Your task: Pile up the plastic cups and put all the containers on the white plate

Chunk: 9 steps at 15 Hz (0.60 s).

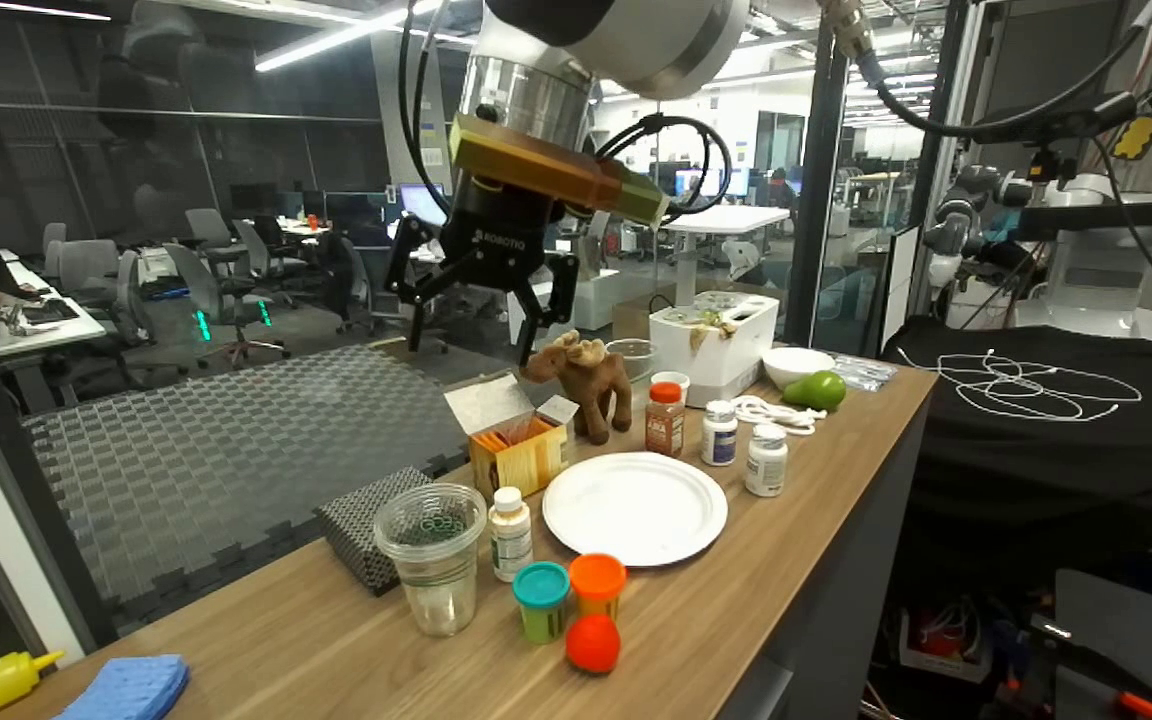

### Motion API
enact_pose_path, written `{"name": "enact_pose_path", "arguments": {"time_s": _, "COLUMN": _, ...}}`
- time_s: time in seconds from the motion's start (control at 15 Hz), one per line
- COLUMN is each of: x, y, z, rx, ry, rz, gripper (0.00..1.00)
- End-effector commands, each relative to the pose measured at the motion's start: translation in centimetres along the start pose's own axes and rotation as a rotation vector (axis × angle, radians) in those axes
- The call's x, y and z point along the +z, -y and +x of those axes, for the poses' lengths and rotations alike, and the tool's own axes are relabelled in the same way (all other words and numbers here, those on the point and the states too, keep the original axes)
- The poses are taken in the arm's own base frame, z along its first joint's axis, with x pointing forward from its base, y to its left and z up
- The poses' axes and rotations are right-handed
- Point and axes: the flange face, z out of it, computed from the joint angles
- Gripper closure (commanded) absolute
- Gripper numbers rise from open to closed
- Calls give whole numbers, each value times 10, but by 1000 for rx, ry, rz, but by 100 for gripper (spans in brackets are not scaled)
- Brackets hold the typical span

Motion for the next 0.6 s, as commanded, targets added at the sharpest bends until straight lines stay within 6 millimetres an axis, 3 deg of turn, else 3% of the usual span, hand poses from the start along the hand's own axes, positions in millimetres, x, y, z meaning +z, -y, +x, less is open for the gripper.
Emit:
{"name": "enact_pose_path", "arguments": {"time_s": 0.0, "x": -30, "y": -13, "z": -3, "rx": -2, "ry": -47, "rz": 1, "gripper": 0}}
{"name": "enact_pose_path", "arguments": {"time_s": 0.27, "x": -40, "y": -34, "z": -1, "rx": -1, "ry": -19, "rz": -51, "gripper": 0}}
{"name": "enact_pose_path", "arguments": {"time_s": 0.53, "x": -36, "y": -62, "z": -8, "rx": 4, "ry": 14, "rz": -118, "gripper": 0}}
